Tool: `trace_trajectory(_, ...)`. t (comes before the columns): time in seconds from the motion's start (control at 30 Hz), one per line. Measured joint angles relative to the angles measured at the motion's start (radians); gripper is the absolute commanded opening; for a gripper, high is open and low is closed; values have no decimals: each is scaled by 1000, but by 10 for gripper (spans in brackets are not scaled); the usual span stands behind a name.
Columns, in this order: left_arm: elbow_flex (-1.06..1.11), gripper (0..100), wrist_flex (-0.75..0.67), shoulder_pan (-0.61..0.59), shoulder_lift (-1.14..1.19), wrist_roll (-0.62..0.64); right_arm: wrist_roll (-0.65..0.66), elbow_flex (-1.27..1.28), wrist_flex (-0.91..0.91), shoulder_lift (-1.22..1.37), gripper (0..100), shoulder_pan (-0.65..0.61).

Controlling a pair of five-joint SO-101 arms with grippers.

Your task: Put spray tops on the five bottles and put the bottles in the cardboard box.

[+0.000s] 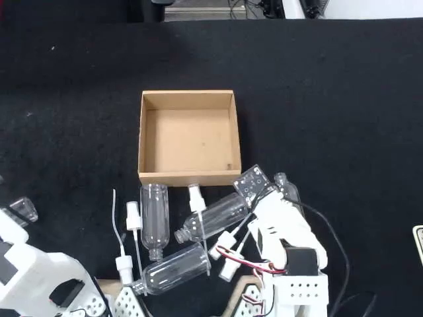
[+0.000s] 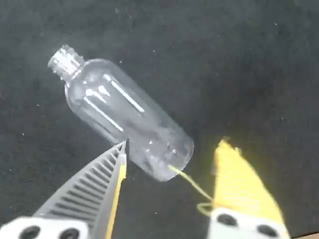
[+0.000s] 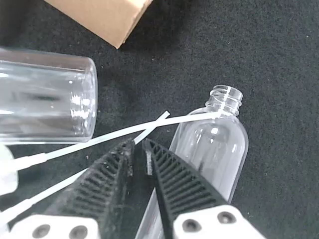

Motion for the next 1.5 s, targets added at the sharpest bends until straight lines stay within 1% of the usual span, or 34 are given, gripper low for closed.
trace_trajectory(0.07,28,522,3,-25,0,28,0,0,0,0,12,0)
trace_trajectory(0.13,74,559,40,-43,0,44,0,0,0,0,12,0)
trace_trajectory(0.3,130,561,201,-87,0,44,0,0,0,0,12,0)
trace_trajectory(0.37,132,561,206,-118,0,46,0,0,0,0,12,0)
trace_trajectory(0.6,147,561,31,-187,0,117,0,0,0,0,12,0)
trace_trajectory(0.73,270,561,-60,-187,0,124,0,0,0,0,12,0)
trace_trajectory(0.9,448,559,-299,-187,0,178,0,0,0,0,12,0)
trace_trajectory(0.97,460,520,-356,-187,0,204,0,0,0,0,12,0)
trace_trajectory(1.03,460,429,-367,-187,0,232,0,0,0,0,12,0)
trace_trajectory(1.2,500,68,-390,-184,0,293,0,0,0,0,12,0)
trace_trajectory(1.23,506,23,-391,-184,0,292,0,0,0,0,12,0)
trace_trajectory(1.27,509,32,-393,-183,0,284,0,0,0,0,12,0)
trace_trajectory(1.33,509,63,-394,-160,-6,226,0,0,0,0,12,0)
trace_trajectory(1.43,516,52,-371,-120,-18,127,0,0,0,0,12,0)
trace_trajectory(1.5,508,44,-330,-87,-18,46,0,0,0,0,12,0)
